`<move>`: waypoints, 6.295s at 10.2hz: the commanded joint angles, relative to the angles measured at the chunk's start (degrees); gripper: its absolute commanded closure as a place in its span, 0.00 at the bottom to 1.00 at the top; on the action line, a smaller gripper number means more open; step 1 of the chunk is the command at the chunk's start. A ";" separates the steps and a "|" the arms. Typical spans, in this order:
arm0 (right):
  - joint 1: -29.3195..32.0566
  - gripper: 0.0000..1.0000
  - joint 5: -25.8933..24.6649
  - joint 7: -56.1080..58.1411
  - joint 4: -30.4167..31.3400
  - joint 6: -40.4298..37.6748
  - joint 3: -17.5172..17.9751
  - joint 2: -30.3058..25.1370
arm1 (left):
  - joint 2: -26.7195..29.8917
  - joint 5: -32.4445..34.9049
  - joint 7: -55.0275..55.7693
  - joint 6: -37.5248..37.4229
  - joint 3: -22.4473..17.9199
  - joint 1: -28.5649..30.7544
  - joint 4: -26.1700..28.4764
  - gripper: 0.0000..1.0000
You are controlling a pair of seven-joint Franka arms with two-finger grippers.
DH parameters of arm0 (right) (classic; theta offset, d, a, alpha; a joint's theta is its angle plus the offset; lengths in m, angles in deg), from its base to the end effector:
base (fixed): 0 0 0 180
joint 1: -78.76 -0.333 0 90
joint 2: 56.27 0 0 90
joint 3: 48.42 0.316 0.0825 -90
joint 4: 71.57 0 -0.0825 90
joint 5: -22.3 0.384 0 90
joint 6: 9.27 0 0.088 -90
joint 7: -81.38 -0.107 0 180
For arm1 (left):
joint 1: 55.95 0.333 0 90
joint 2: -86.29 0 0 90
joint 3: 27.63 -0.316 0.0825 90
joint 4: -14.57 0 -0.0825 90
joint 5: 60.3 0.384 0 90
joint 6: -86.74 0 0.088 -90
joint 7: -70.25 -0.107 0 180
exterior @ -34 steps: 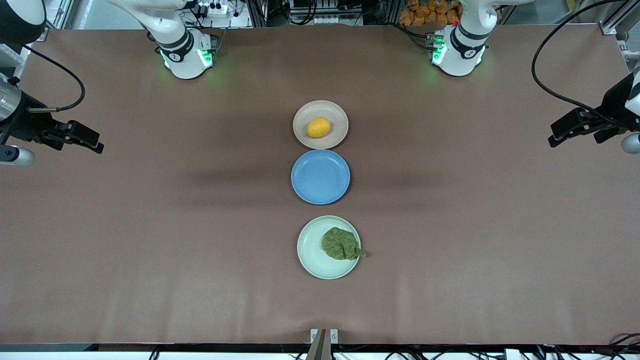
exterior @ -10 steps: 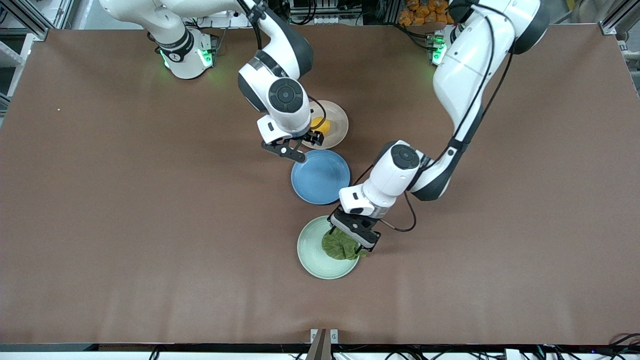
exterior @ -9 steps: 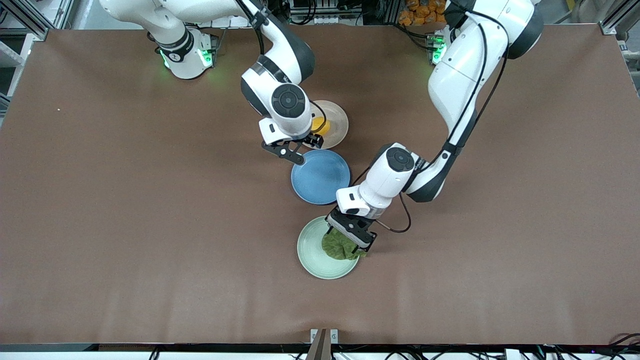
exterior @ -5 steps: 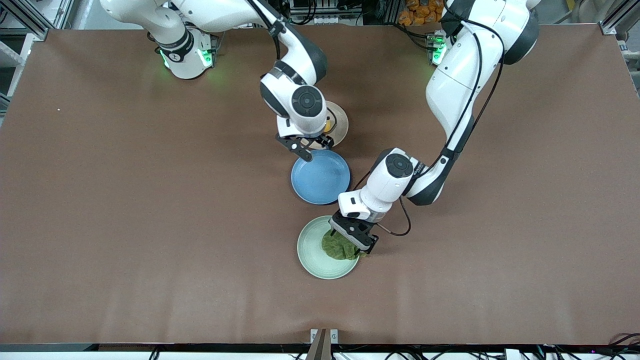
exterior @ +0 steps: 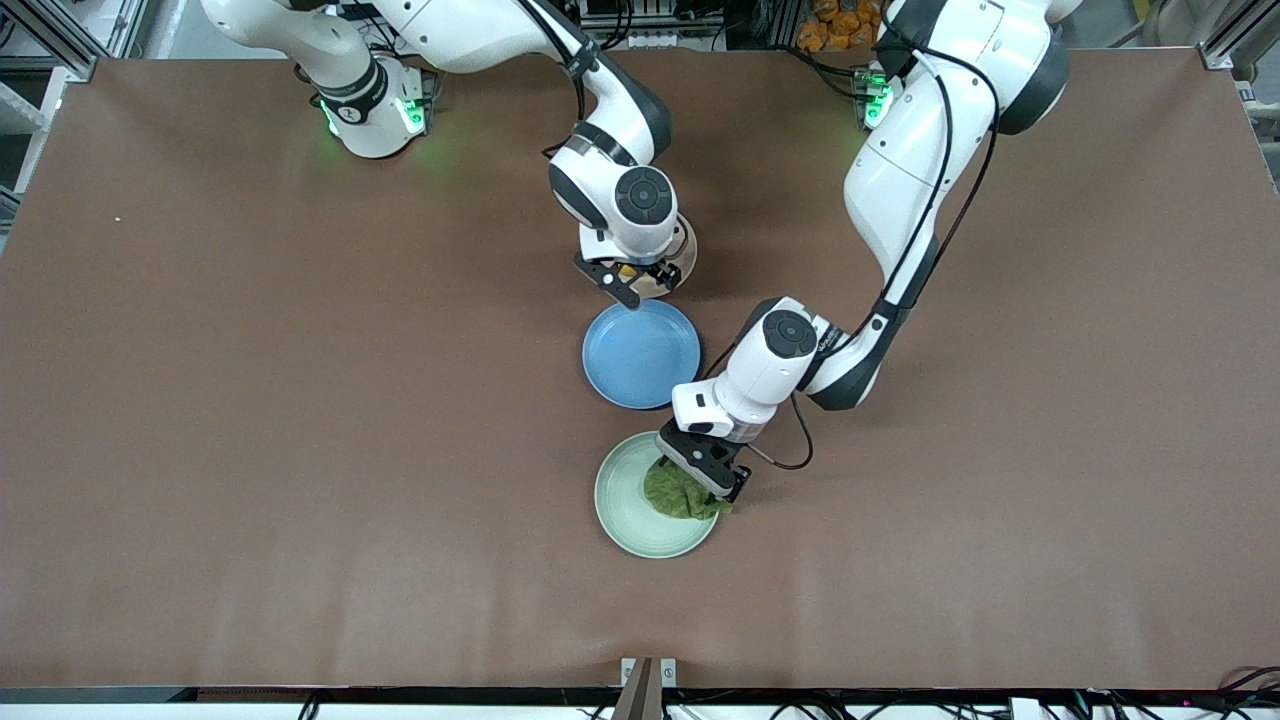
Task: Pick lemon and lettuce from plates
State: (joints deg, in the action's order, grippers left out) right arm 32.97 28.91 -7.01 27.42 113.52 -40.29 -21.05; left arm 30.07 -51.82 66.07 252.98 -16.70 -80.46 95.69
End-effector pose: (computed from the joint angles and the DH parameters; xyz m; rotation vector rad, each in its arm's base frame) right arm 0.3837 0.5227 0.2167 2.8168 -1.0146 -0.3434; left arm 0.6355 -0.4167 0.1719 2.6823 -0.9800 0.7130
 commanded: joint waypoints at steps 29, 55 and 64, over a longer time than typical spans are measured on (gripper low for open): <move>24.91 1.00 -0.90 50.37 -0.74 -15.65 -0.66 -10.35 | 15.09 0.65 6.80 -50.93 -4.26 21.26 2.20 0.00; 47.46 0.00 -6.96 79.17 -14.68 -30.49 -0.74 -12.72 | 51.39 -7.34 12.17 -73.16 -3.46 27.14 2.46 0.00; 48.34 0.00 -7.58 79.60 -14.64 -36.58 -0.92 -29.76 | 53.50 -7.87 12.00 -76.07 -3.02 26.97 2.11 0.00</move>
State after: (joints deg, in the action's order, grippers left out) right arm 80.46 21.99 72.18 10.01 76.59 -41.91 -47.93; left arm 82.52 -58.15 78.36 177.49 -19.61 -53.33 97.11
